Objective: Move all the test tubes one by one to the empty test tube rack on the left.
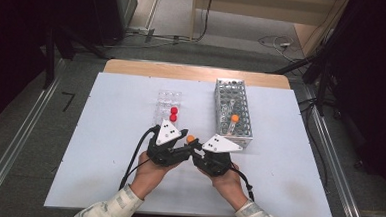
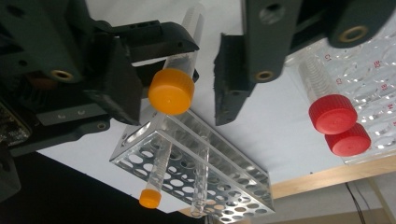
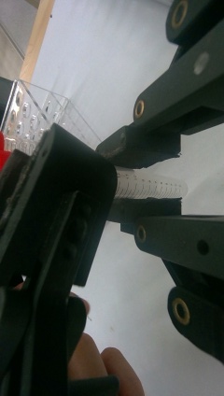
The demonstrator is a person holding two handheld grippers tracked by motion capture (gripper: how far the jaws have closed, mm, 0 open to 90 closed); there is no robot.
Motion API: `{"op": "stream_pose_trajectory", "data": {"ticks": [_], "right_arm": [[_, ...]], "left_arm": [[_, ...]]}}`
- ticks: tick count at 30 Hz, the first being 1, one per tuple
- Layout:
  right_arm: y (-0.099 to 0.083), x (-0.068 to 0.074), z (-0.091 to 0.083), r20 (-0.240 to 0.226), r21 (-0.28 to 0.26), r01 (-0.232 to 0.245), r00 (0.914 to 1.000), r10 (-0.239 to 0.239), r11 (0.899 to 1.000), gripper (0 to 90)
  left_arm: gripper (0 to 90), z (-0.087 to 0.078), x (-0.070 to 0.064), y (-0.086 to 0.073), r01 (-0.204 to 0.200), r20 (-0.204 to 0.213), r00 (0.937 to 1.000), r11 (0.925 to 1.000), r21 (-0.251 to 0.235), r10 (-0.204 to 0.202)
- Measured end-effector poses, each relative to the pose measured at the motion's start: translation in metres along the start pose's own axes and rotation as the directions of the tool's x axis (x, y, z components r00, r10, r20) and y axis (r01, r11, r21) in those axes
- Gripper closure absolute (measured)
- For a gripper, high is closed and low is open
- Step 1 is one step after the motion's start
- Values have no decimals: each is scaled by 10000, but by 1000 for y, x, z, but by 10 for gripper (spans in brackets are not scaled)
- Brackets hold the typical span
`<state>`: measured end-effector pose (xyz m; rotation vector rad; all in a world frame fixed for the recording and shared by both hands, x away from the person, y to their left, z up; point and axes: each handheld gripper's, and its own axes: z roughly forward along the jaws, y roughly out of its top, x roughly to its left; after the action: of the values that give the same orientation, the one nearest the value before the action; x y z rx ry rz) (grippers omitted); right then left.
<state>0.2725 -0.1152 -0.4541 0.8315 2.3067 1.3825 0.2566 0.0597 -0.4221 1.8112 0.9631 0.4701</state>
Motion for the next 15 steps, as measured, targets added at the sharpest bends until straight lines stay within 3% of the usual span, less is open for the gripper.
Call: {"op": "stream_pose_trajectory", "data": {"ticks": [4, 12, 13, 15], "right_arm": [[0, 0, 0, -3, -1, -14, 10000, 14, 10000, 713], [0, 0, -1, -15, -13, -12, 10000, 12, 10000, 706], [0, 0, -1, -64, -16, -19, 10000, 19, 10000, 662], [1, 0, -1, -274, 40, 28, 9996, -27, 10000, 486]], "left_arm": [[664, 0, 1, -1, -26, 59, 10000, 10000, 73, 25], [702, -1, 3, 0, 54, 153, 9999, 10000, 50, -55], [703, -2, 4, 0, 94, 153, 9998, 10000, 16, -95], [703, -4, 6, 2, 156, 136, 9998, 9999, -58, -155]]}}
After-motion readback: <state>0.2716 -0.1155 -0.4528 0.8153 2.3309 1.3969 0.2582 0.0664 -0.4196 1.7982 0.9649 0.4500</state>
